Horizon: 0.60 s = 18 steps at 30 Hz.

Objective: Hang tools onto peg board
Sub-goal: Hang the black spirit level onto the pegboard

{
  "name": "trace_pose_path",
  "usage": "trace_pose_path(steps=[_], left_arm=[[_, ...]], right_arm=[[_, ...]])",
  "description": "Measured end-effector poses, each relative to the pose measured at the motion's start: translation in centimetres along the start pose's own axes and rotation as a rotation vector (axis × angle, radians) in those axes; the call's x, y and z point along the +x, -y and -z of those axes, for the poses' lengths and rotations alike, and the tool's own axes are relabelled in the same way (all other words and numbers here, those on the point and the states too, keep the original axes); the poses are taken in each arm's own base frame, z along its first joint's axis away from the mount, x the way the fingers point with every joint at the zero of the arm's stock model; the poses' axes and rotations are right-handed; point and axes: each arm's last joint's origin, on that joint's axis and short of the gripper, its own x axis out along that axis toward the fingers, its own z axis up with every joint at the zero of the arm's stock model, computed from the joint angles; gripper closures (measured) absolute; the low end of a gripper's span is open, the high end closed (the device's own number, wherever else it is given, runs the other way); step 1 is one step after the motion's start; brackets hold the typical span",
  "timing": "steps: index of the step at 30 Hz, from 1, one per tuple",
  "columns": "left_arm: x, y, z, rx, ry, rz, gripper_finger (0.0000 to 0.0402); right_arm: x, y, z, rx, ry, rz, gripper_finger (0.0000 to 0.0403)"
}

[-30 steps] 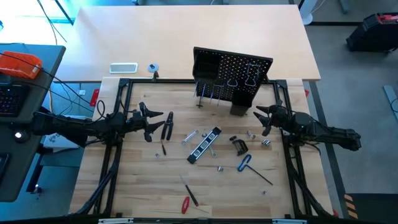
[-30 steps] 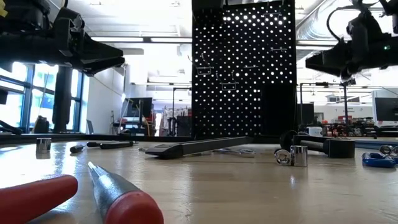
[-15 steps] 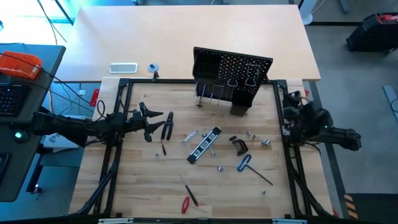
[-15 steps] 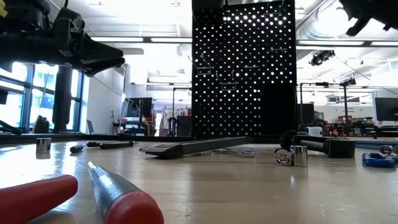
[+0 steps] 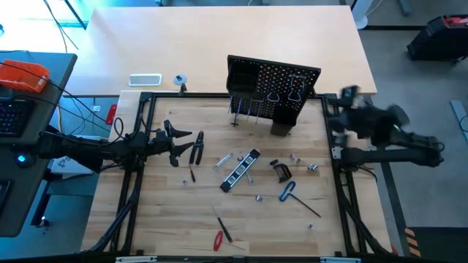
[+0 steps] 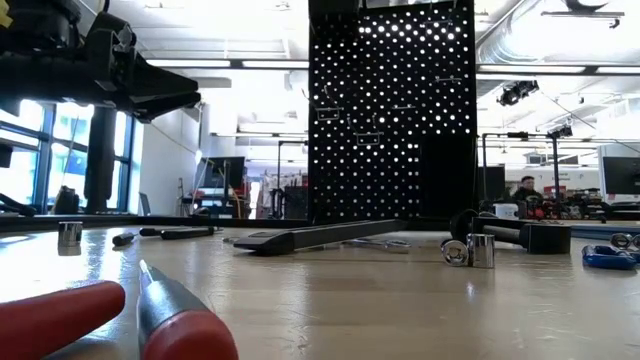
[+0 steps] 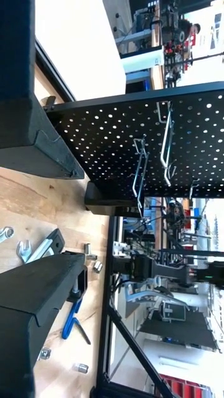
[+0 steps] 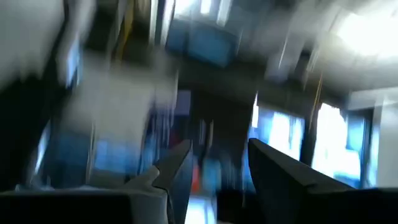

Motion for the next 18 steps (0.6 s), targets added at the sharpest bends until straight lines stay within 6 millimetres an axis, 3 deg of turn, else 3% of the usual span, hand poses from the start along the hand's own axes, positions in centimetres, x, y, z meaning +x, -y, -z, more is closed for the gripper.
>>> trace_pose_path(steps=[3,7,10,14,18], left_arm=[[0.0,0.0,0.1,0.002,-0.01,0.0,0.0204],[0.0,0.0,0.2,0.003,-0.02,0.001,0.0204],[0.0,0.0,0.4,0.006,-0.036,0.001,0.0204],[0.0,0.0,0.4,0.007,-0.043,0.001,0.0204],[0.0,0.0,0.5,0.008,-0.049,0.001,0.0204]], right_arm=[[3.3,0.1,0.3,-0.059,-0.339,-0.02,0.0251],[5.4,-0.3,2.3,-0.06,-0.781,-0.054,0.0251],[5.6,-0.9,4.0,0.008,-1.003,-0.072,0.0251],[4.3,-1.8,6.9,0.088,-1.214,-0.054,0.0251],[2.8,-2.8,9.7,0.178,-1.249,-0.049,0.0251]])
